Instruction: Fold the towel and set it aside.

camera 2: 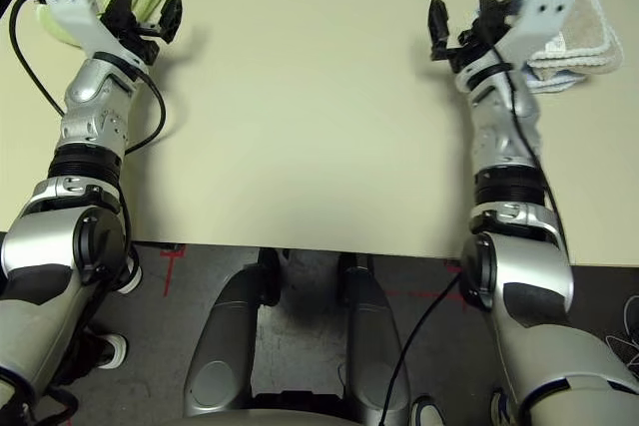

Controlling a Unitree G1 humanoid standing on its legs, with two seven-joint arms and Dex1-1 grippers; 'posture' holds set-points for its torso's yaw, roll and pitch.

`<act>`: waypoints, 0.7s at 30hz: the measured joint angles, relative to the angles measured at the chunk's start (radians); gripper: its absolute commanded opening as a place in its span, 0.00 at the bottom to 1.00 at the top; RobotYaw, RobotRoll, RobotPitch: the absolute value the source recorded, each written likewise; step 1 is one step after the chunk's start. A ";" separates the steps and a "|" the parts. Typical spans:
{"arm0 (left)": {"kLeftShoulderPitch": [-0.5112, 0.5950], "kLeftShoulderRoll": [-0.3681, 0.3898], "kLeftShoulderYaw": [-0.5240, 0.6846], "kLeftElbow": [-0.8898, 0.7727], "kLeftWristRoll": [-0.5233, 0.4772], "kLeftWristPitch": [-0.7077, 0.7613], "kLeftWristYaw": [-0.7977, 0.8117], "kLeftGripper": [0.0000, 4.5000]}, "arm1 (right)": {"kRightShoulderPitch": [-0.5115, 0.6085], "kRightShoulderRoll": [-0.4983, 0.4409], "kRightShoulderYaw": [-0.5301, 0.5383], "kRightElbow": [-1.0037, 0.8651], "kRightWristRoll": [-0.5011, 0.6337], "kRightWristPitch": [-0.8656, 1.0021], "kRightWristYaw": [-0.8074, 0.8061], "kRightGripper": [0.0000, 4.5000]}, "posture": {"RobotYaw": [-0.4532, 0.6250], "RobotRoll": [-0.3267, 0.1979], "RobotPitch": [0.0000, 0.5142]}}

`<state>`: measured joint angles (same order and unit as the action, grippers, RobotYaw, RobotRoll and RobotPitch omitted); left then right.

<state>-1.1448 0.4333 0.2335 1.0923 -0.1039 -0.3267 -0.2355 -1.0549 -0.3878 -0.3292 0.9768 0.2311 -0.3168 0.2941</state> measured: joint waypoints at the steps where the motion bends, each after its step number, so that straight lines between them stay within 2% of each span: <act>1: -0.007 0.009 -0.004 0.019 0.012 -0.015 0.019 1.00 | -0.010 -0.002 -0.002 0.024 0.000 -0.019 -0.005 1.00 | 0.51 0.62 0.69; 6: -0.032 0.048 -0.016 0.066 0.051 -0.084 0.085 1.00 | -0.034 -0.010 -0.001 0.124 -0.009 -0.065 -0.006 1.00 | 0.53 0.62 0.68; 10: -0.033 0.051 -0.022 0.080 0.070 -0.116 0.128 1.00 | -0.043 -0.054 -0.005 0.167 -0.010 -0.068 0.020 1.00 | 0.52 0.62 0.68; 21: -0.044 0.035 -0.039 0.102 0.073 -0.113 0.064 1.00 | -0.063 -0.077 -0.014 0.197 -0.007 -0.069 0.054 1.00 | 0.49 0.62 0.67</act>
